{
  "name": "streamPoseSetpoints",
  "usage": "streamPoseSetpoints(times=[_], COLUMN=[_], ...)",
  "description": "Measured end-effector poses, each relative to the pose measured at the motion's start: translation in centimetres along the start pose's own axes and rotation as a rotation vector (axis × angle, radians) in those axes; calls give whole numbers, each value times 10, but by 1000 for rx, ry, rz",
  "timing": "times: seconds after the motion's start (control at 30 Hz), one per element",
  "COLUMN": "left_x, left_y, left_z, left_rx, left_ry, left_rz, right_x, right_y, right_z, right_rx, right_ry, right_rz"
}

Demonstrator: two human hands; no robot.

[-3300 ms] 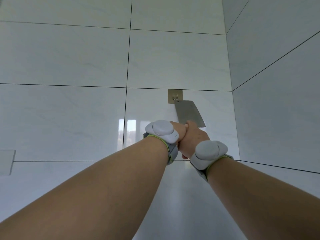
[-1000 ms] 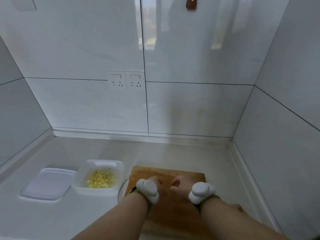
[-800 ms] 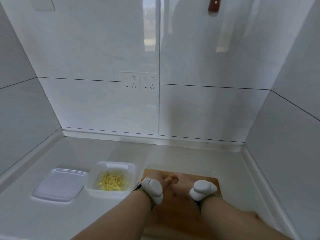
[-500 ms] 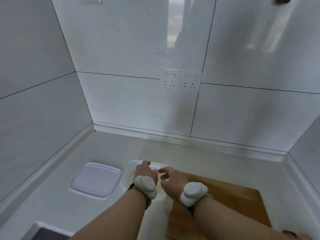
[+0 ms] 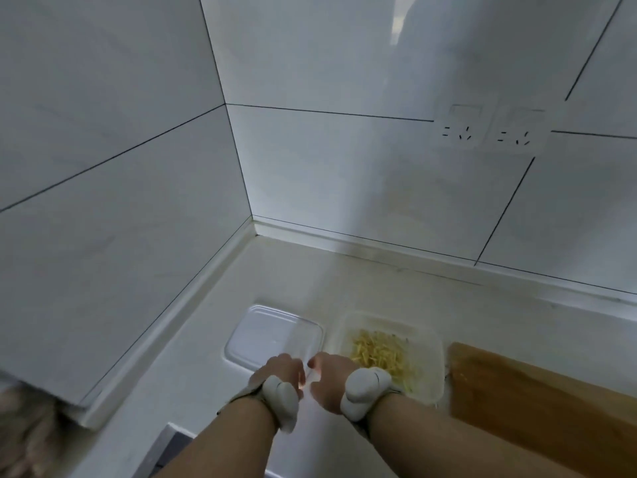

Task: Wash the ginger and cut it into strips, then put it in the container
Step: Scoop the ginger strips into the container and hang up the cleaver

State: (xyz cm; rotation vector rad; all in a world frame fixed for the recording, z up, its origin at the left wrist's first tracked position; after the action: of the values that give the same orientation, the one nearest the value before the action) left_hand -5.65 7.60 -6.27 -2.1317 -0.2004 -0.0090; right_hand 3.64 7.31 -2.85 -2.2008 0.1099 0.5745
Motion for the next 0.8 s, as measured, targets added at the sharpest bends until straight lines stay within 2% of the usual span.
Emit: streamPoseSetpoints(times=[0.13,0.3,0.4,0.47,0.57,0.67,0.73,0.8], left_x=[4,0,-1,5,2,3,-1,-15], left_y=[1,5,-4,-25,-67,-108,-134,-146], left_z=[10,10,3,-13,-32,-50,-61,-65], left_rx=[37,80,190,375,758,1012,1139,1246], left_ry=[78,90,150,247,392,485,433,260], left_rz=[115,184,212,178,12,-97,-220,-361], right_x=[-4,-6,-9,-13,-24,-27,-20,-4], right_y=[5,28,29,20,-13,-53,-77,-95], right_z=[6,16,16,14,10,6,3,-2], right_rx=[-22,-22,-7,38,260,474,591,709], right_ry=[-13,-8,-27,-46,-102,-157,-162,-150], right_rz=[-76,-116,-138,-138,-33,114,203,359])
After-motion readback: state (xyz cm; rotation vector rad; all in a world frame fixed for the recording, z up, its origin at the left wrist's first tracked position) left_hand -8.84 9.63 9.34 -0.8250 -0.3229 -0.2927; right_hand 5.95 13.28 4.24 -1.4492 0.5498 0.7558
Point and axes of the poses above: each hand's wrist, its own z-axis towards the middle knuckle, its own y-axis out of the palm, x = y × z, the point moved 9 cm from there along z, towards the middle knuckle, and after that the axes turned 1 degree about -y, right-handed, at the moved point
